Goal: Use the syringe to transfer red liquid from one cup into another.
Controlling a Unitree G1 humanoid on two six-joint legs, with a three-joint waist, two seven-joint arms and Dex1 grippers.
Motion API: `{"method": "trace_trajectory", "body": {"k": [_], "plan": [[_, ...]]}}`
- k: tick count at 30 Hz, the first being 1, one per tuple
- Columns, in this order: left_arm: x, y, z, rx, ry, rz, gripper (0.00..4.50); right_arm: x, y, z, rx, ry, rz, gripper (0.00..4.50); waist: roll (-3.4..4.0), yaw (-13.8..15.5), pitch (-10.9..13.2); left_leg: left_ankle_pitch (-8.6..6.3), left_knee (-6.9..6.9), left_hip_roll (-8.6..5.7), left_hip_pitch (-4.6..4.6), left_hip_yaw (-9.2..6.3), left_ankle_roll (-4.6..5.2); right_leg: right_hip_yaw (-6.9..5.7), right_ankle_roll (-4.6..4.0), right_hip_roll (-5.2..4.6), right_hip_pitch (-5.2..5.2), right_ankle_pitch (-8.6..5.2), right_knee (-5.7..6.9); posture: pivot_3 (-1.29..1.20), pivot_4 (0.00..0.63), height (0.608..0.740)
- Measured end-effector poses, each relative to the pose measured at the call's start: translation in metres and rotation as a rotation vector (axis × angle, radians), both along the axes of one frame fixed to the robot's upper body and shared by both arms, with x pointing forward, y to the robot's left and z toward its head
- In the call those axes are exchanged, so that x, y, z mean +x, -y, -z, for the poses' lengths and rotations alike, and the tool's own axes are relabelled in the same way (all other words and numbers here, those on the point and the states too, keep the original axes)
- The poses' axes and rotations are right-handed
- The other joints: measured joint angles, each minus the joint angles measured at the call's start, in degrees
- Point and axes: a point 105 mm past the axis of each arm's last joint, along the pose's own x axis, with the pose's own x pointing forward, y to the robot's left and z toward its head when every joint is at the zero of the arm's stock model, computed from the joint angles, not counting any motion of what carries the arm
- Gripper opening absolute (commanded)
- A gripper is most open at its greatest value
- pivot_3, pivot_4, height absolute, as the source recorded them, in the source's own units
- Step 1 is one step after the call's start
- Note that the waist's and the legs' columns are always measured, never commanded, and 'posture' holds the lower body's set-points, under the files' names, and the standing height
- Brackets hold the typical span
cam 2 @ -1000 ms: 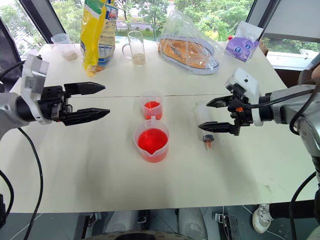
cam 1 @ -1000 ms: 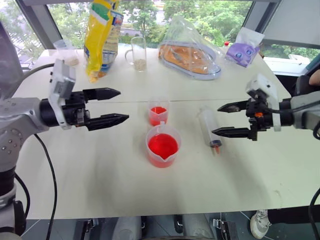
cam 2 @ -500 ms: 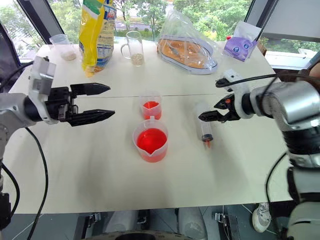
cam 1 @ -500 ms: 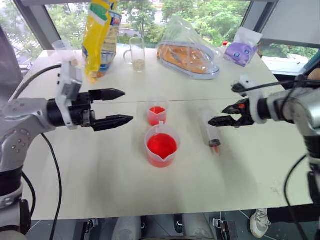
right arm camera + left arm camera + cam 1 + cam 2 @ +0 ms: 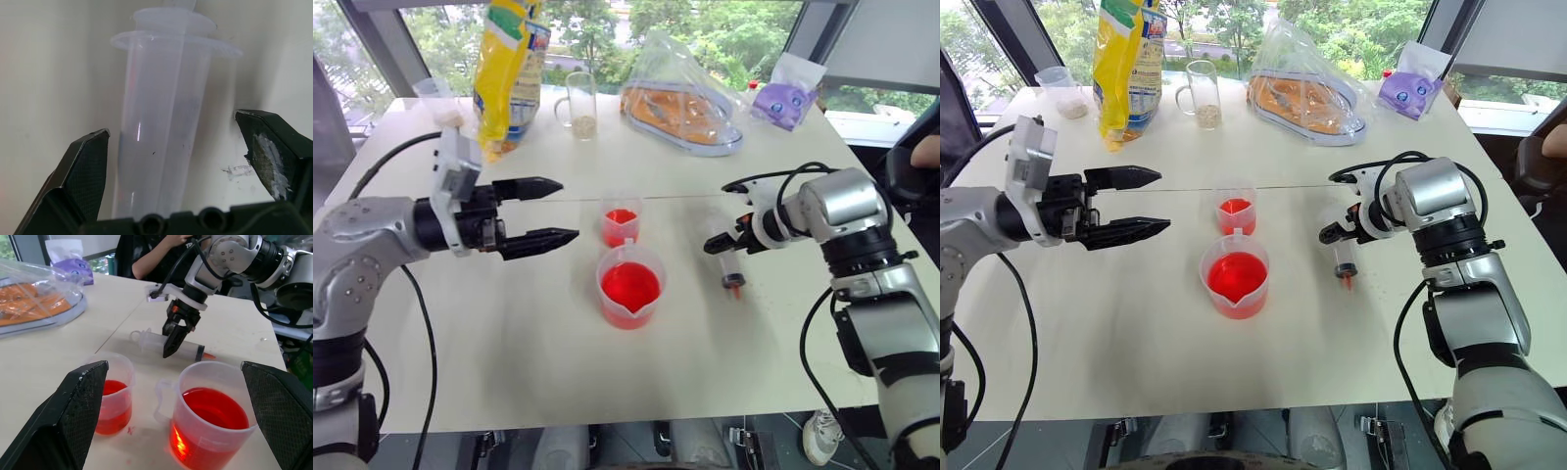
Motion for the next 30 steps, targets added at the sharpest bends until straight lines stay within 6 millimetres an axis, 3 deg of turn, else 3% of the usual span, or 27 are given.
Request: {"method": "trace_trajectory", "body": {"k": [3,6,7,13,16,20,21,25,28,30], "plan": [[-0.001,0.000,0.002,0.001,-0.003,-0.003,4.50,0.003,0.002,0.003,-0.031,0.005,-0.001,3.14,-0.04,0.1,0.0,0.06,0.03,0.00,0.04,-0.01,-0.02,0.00,-0.03,0.01,0.05,0.01,0.00,0.00,0.150,0.740],[-0.001,0.000,0.002,0.000,0.000,-0.005,4.50,0.005,0.005,0.004,-0.062,0.017,-0.005,1.62,-0.07,0.0,0.0,0.08,0.03,0.01,0.05,-0.01,0.00,0.00,-0.05,0.02,0.05,0.02,0.00,0.00,0.150,0.740],[-0.001,0.000,0.002,-0.001,0.000,-0.005,4.50,0.005,0.003,0.004,-0.063,0.019,-0.018,1.43,-0.09,-0.1,-0.1,0.08,0.03,0.03,0.06,-0.01,0.00,0.01,-0.05,0.04,0.05,0.02,0.00,0.00,0.150,0.740],[-0.001,0.000,0.000,-0.005,0.007,-0.003,4.50,0.001,0.004,0.003,-0.082,0.044,-0.063,1.43,-0.09,0.2,-0.1,0.08,0.02,0.06,0.00,-0.02,-0.01,0.00,-0.05,0.06,-0.02,0.03,0.01,0.00,0.150,0.740],[0.002,-0.001,-0.006,-0.017,0.017,-0.004,4.50,0.001,-0.005,-0.011,-0.034,0.151,-0.146,1.43,-0.05,0.4,0.0,0.07,0.00,0.04,-0.08,-0.01,0.00,0.00,-0.05,0.04,-0.08,0.03,0.00,0.00,0.150,0.740],[0.004,-0.001,-0.015,-0.032,0.038,0.011,4.50,-0.003,-0.035,-0.076,0.162,0.467,-0.334,1.43,-0.04,0.4,0.0,0.06,-0.02,0.04,-0.11,-0.04,0.01,-0.02,-0.02,0.04,-0.10,0.04,0.00,0.00,0.150,0.740],[0.006,-0.001,-0.019,-0.039,0.041,0.019,4.50,-0.013,-0.047,-0.107,0.280,0.632,-0.417,1.43,-0.04,0.5,0.0,0.06,-0.05,0.04,-0.11,-0.07,0.01,-0.04,-0.01,0.05,-0.07,0.04,-0.02,0.00,0.150,0.740],[0.009,0.001,-0.033,-0.058,0.067,0.053,4.50,-0.060,-0.077,-0.173,0.611,0.928,-0.645,1.43,-0.06,0.5,0.0,0.06,-0.04,0.04,-0.10,-0.14,0.00,-0.07,-0.01,0.06,-0.02,0.04,-0.01,0.00,0.150,0.740],[0.009,0.004,-0.040,-0.079,0.069,0.096,4.50,-0.079,-0.082,-0.181,0.778,0.950,-0.701,1.43,-0.09,0.5,0.0,0.07,-0.01,0.01,-0.05,-0.13,0.01,-0.08,0.00,0.02,0.06,0.05,-0.02,0.00,0.150,0.740],[0.009,0.009,-0.042,-0.081,0.062,0.131,4.50,-0.090,-0.090,-0.172,0.833,0.926,-0.755,1.43,-0.09,0.5,0.0,0.07,0.00,0.00,-0.05,-0.14,0.01,-0.07,0.00,0.02,0.05,0.05,-0.01,0.00,0.150,0.740]]}}
